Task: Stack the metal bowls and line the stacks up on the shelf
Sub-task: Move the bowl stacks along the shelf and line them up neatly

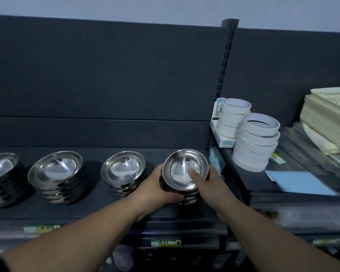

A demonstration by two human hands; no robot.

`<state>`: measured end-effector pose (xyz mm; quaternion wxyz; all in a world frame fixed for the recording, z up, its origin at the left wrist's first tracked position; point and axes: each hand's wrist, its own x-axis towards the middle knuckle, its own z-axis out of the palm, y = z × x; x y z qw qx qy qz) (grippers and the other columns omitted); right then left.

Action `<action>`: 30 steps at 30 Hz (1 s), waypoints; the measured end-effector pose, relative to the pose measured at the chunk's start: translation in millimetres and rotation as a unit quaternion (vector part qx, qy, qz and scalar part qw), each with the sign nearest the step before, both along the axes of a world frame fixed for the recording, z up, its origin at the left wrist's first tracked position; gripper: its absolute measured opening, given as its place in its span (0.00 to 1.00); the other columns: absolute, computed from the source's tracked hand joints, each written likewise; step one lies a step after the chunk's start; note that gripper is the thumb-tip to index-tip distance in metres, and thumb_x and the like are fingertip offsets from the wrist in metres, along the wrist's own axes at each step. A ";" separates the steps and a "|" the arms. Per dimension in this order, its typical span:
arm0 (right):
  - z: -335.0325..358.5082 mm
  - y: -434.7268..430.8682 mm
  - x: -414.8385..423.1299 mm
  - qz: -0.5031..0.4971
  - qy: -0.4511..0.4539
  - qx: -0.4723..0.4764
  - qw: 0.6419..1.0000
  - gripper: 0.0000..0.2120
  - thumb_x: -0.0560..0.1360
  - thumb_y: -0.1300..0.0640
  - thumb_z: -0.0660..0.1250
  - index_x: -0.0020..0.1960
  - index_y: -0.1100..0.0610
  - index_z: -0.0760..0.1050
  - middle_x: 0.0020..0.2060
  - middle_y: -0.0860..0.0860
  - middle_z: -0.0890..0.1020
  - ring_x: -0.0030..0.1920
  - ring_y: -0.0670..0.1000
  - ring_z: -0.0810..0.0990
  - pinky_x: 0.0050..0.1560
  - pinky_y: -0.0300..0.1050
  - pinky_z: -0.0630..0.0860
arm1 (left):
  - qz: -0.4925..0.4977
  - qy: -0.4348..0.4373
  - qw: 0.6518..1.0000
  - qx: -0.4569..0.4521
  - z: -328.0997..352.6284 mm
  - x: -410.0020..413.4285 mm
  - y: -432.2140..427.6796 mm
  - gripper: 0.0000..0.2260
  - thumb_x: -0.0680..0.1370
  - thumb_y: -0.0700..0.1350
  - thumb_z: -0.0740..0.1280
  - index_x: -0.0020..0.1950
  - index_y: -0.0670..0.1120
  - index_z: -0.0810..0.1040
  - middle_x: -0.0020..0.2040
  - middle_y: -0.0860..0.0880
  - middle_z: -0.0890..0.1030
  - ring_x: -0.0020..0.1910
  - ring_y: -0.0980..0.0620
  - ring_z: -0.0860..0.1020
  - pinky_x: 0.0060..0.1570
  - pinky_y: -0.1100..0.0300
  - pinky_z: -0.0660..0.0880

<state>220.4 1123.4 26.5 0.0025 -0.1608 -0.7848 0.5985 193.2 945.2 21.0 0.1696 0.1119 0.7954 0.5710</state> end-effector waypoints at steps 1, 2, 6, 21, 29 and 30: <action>-0.5 0.4 1.7 0.007 -0.002 0.004 1.000 0.28 0.74 0.39 0.67 0.71 0.45 0.65 0.59 0.46 0.79 0.59 0.48 0.77 0.60 0.45 0.73 | 0.006 -0.001 1.000 0.001 -4.1 3.3 -0.1 0.38 0.65 0.40 0.80 0.69 0.57 0.66 0.56 0.59 0.81 0.53 0.67 0.78 0.48 0.77 0.72; -1.9 0.9 2.5 0.012 -0.002 0.005 1.000 0.29 0.74 0.38 0.67 0.72 0.46 0.65 0.59 0.45 0.79 0.59 0.48 0.77 0.60 0.45 0.73 | 0.014 -0.005 1.000 0.001 -8.3 5.7 -0.1 0.39 0.64 0.40 0.80 0.70 0.56 0.66 0.56 0.59 0.81 0.54 0.65 0.78 0.53 0.74 0.73; -8.5 1.6 5.9 0.030 -0.008 0.000 1.000 0.29 0.74 0.39 0.67 0.72 0.44 0.64 0.60 0.45 0.78 0.59 0.47 0.76 0.58 0.43 0.71 | 0.048 -0.011 0.999 0.000 -19.5 11.3 1.6 0.42 0.64 0.43 0.80 0.72 0.58 0.64 0.59 0.58 0.80 0.59 0.60 0.77 0.65 0.58 0.72; -26.7 22.4 11.1 0.042 0.056 0.011 0.998 0.36 0.68 0.47 0.77 0.73 0.43 0.66 0.65 0.41 0.76 0.66 0.41 0.73 0.67 0.40 0.69 | 0.057 0.031 0.998 -0.009 -28.0 6.2 5.2 0.37 0.69 0.45 0.77 0.72 0.57 0.63 0.63 0.60 0.76 0.63 0.63 0.73 0.61 0.70 0.68; -28.2 23.1 6.0 0.033 0.087 0.033 0.995 0.32 0.69 0.48 0.77 0.71 0.46 0.70 0.62 0.41 0.78 0.63 0.37 0.74 0.64 0.34 0.70 | 0.058 0.065 0.996 -0.011 -27.2 -0.3 4.9 0.38 0.68 0.44 0.78 0.74 0.55 0.64 0.64 0.60 0.77 0.64 0.65 0.73 0.70 0.60 0.67; -27.6 23.4 5.4 0.032 0.087 0.034 0.995 0.30 0.70 0.48 0.76 0.70 0.46 0.71 0.61 0.40 0.78 0.60 0.34 0.75 0.61 0.29 0.70 | 0.056 0.069 0.996 -0.018 -27.1 -0.4 4.7 0.39 0.68 0.46 0.78 0.74 0.55 0.63 0.64 0.61 0.76 0.64 0.65 0.72 0.70 0.60 0.67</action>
